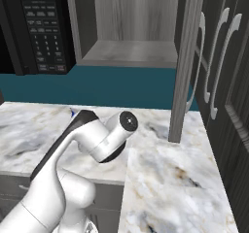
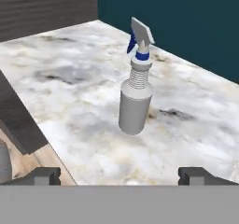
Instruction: Move the cutting board and knife to the sink. Then move spray from the cabinet to the counter.
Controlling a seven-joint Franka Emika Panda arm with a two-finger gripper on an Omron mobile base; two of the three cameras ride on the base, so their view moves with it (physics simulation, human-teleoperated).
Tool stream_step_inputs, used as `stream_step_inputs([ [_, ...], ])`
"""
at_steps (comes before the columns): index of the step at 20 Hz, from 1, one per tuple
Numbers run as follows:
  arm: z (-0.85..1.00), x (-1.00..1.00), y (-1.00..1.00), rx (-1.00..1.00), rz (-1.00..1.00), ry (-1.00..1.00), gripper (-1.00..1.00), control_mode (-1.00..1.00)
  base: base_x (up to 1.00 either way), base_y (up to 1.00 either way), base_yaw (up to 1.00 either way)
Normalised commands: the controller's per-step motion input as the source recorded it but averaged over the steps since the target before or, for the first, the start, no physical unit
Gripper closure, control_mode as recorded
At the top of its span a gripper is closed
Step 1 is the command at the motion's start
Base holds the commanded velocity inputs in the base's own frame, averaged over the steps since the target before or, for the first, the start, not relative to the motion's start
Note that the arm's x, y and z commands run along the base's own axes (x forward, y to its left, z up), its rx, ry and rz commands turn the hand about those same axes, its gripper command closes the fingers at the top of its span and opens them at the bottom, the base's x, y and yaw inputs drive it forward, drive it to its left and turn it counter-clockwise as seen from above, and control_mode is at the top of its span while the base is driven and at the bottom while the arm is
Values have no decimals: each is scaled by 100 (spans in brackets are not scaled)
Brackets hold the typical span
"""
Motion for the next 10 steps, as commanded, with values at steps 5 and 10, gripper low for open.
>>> stream_step_inputs([
  [5, 38, -26, 14, -4, -24, 9, -100, -100, 0, 0, 0],
  [10, 33, -28, 13, -2, -27, 5, -100, -100, 0, 0, 0],
])
